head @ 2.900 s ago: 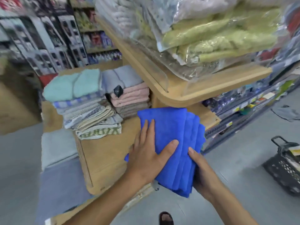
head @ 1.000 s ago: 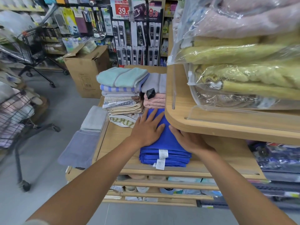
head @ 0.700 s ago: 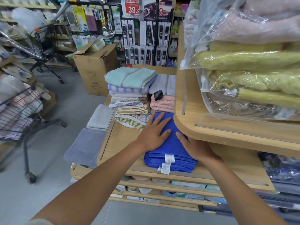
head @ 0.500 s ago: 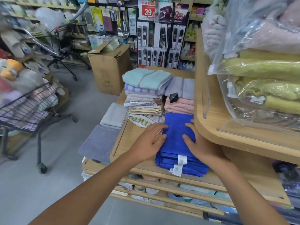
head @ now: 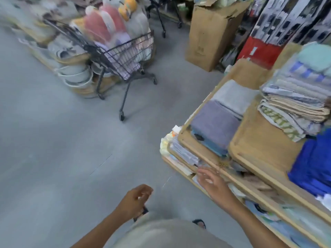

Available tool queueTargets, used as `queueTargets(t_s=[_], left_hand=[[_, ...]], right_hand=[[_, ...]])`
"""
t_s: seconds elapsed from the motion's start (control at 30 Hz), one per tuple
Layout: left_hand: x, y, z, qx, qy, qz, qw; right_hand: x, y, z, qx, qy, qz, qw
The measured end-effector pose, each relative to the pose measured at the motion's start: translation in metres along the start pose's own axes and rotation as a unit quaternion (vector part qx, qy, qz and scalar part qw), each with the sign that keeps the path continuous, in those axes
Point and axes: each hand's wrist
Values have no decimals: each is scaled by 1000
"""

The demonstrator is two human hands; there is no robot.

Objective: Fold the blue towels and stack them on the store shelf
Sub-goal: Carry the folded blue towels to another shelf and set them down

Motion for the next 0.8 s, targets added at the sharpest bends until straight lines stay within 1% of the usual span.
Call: queueTargets(t_s=[0.07,0.13,0.23,0.33,0.43,0.57,0.7,0.8], left_hand=[[36,-53,-24,61,28,-8,998],[66,-94,-46,103,36,-7,994],[101,-129,-59,168,47,-38,984],[129,-129,-44,182,75,-69,978],[158,-93,-4,162,85,-108,977],[205,-36,65,113,111,-166,973],[253,9,124,95,105,-166,976],[289,37,162,100,129,-163,973]], right_hand=[[-42,9,13,-59,-73,-31,995],[-74,12,21,-119,-121,-39,985],[-101,8,37,-196,-144,-37,969],[-114,-10,65,-228,-130,8,965],[-123,-35,107,-229,-101,60,966],[-135,-82,189,-181,-86,99,975],[-142,-141,286,-133,-114,124,977],[-138,-188,356,-100,-137,129,977]])
Point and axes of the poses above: each hand's wrist, its own z-axis towards the middle knuckle, its own x-axis out of the back of the hand, y = z × x, and after that the axes turned 11 degrees about -z, right-handed
